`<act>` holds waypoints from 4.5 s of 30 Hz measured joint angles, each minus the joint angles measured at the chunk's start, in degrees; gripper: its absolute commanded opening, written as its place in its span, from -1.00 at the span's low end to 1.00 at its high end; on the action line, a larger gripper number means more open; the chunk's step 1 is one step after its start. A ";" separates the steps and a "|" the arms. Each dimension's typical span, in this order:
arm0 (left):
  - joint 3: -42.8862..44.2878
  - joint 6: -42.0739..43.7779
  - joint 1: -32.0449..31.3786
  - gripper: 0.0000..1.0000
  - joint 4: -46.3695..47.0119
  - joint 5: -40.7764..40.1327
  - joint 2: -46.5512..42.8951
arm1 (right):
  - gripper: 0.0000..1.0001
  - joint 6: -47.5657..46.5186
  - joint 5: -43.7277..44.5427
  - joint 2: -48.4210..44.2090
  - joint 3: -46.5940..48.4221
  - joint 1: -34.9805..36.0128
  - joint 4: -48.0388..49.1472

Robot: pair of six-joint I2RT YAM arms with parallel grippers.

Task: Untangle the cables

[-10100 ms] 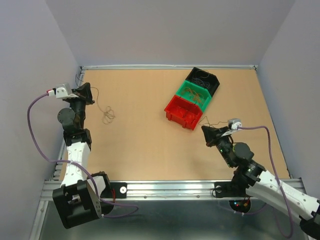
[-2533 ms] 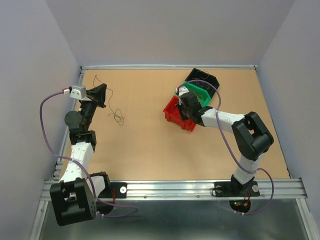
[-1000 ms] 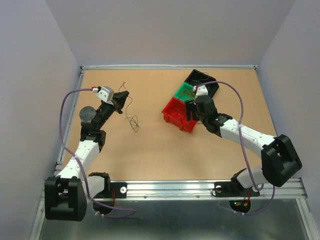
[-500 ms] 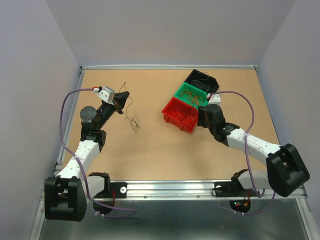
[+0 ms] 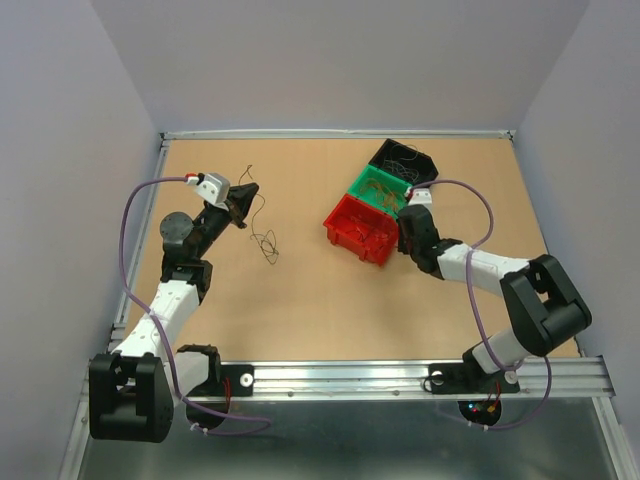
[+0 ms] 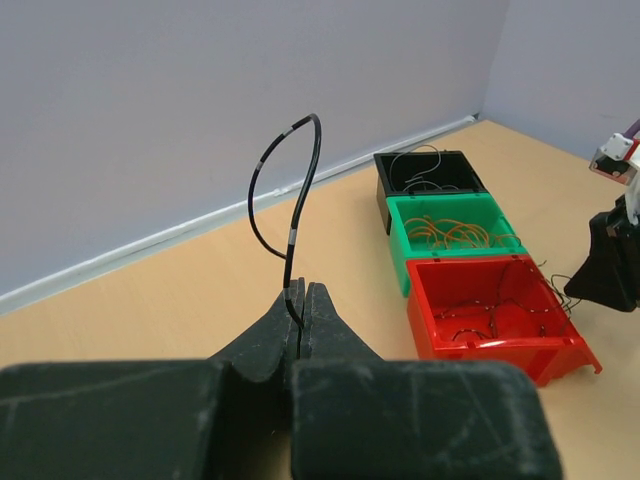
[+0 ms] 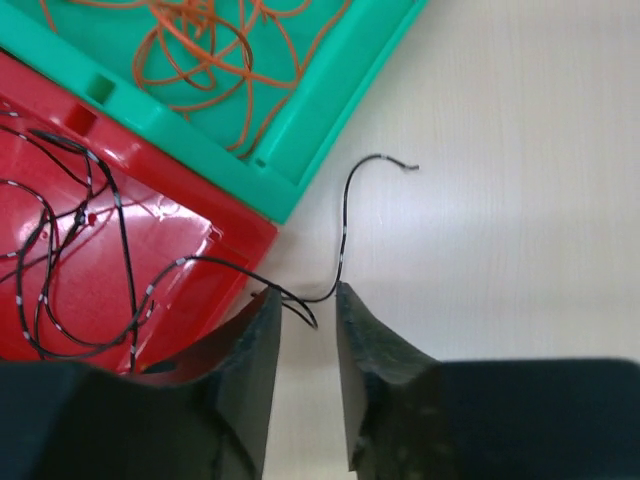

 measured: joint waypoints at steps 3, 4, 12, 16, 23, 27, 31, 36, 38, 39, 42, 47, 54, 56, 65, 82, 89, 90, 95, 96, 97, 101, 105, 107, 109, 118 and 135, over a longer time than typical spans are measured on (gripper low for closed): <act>0.02 0.17 -0.09 -1.00 -0.22 0.00 0.02 | -0.52 -0.90 0.09 0.61 1.38 0.00 1.01; 0.02 0.20 -0.09 -1.00 -0.22 0.00 0.02 | -0.52 -1.18 -0.07 0.74 1.68 0.00 1.22; 0.02 0.39 -0.33 -1.00 -0.24 0.00 0.02 | -0.99 -3.08 -1.46 2.10 2.16 0.00 3.19; 0.02 0.39 -0.33 -1.00 -0.24 -0.02 0.02 | -0.99 -3.13 -3.74 1.07 2.14 0.00 3.06; 0.07 0.42 -0.35 -1.00 -0.26 -0.09 0.02 | -0.99 -2.80 -9.53 -9.01 2.47 0.85 1.29; 0.37 0.44 -0.35 -1.00 -0.37 -0.17 0.02 | -0.99 -2.91 -12.02 -9.79 5.77 2.40 -0.81; 0.57 0.57 -0.37 -1.00 -0.42 -0.20 0.02 | -0.99 -2.99 -15.13 -7.65 9.29 2.82 -1.99; 0.57 0.59 -0.37 -1.00 -0.70 -0.22 0.02 | -0.99 -2.47 -17.40 -2.82 11.96 3.08 -2.45; 0.57 0.61 -0.39 -1.00 -0.72 -0.22 0.02 | -0.99 -2.14 -17.81 -1.03 12.22 3.13 -2.34; 0.57 0.61 -0.42 -1.00 -0.76 -0.22 0.02 | -0.99 -1.95 -17.97 0.72 12.22 3.13 -2.34; 0.57 0.61 -0.46 -1.00 -0.81 -0.20 0.02 | -0.99 -1.49 -18.43 4.55 12.22 3.13 -1.44; 0.70 0.61 -0.63 -1.00 -0.98 -0.07 0.09 | -0.99 -0.68 -17.62 15.96 14.23 3.13 0.37; 0.76 0.83 -1.44 -1.00 -1.11 0.57 0.15 | -0.39 -1.18 -17.14 17.07 17.46 3.13 0.57; 0.81 0.83 -1.57 -1.00 -1.14 1.14 0.15 | -0.17 -1.40 -17.22 14.78 17.16 3.13 0.37; 1.46 0.61 -3.52 -1.00 -2.03 4.83 -0.44 | 1.00 -1.84 -22.03 -9.66 4.81 3.87 5.73; 2.58 3.02 -4.15 -1.00 -5.68 5.40 -0.09 | 1.00 -3.48 -34.84 13.97 11.15 20.06 19.91; 3.91 5.49 -4.15 -1.00 -9.31 2.82 6.23 | 1.00 -3.48 -31.67 21.46 18.64 24.48 22.95; 4.57 5.84 -4.15 -1.00 -10.29 2.36 7.61 | 1.00 -3.48 -30.49 23.06 20.13 25.07 23.45; 7.56 6.97 -4.15 -1.00 -15.19 0.20 13.70 | 1.00 -3.54 -22.80 30.77 26.91 26.84 24.11; 7.98 7.02 -4.15 -1.00 -15.98 -0.07 14.45 | 1.00 -3.61 -21.77 32.20 28.02 27.04 24.15; 8.41 7.06 -4.15 -1.00 -16.72 -0.28 15.10 | 1.00 -3.76 -19.91 34.10 29.99 27.26 23.69; 9.46 7.26 -4.15 -1.00 -18.40 -0.66 16.13 | 0.10 -5.03 -13.77 40.63 35.82 28.26 22.82; 10.05 7.45 -4.15 -1.00 -19.26 -0.68 16.57 | -0.90 -5.27 -9.38 41.66 37.22 28.94 22.05; 10.56 7.48 -4.15 -1.00 -19.76 -0.11 17.07 | -0.99 -5.42 -8.85 40.96 35.67 29.03 22.80; 11.04 7.52 -4.15 -1.00 -20.26 1.22 17.64 | -0.99 -5.38 -8.90 38.10 30.51 29.03 25.00; 12.24 8.09 -4.37 -1.00 -21.92 10.25 18.88 | -0.99 -5.27 -12.48 21.75 11.69 29.03 35.63; 27.74 20.28 -25.51 -1.00 -35.98 6.60 27.58 | -0.99 -1.38 -12.39 -9.73 -9.33 19.47 40.00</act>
